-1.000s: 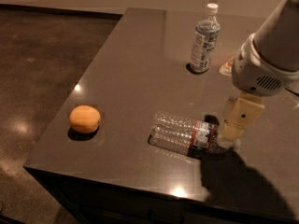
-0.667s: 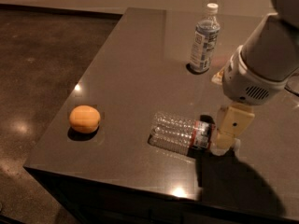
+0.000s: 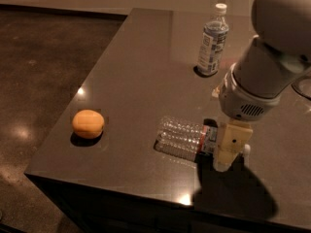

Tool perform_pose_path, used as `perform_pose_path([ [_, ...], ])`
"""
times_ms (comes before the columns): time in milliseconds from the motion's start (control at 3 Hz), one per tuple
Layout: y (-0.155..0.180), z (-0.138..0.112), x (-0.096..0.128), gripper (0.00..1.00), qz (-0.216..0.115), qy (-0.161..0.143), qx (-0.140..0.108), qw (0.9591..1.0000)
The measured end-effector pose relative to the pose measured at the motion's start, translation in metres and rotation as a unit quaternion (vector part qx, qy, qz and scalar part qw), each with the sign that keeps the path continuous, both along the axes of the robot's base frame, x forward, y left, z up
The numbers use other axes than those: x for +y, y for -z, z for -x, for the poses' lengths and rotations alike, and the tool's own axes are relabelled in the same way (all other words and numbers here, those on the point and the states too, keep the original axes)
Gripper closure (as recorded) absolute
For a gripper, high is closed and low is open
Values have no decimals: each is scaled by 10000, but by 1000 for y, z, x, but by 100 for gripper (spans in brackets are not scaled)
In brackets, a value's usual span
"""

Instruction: Move water bottle near blue plastic bottle

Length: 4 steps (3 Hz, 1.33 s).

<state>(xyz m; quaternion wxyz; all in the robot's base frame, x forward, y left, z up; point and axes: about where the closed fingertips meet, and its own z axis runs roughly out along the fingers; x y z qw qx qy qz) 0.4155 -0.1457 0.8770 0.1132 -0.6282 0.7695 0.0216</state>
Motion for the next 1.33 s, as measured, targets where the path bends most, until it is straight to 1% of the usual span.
perform_pose_path([
  [333, 16, 1, -1, 18, 242, -11, 98, 9997],
  [667, 20, 0, -3, 41, 352, 12, 170, 9992],
  [1000, 10, -10, -10, 64, 426, 126, 124, 9989],
  [1333, -13, -40, -32, 88, 577, 374, 30, 9976],
])
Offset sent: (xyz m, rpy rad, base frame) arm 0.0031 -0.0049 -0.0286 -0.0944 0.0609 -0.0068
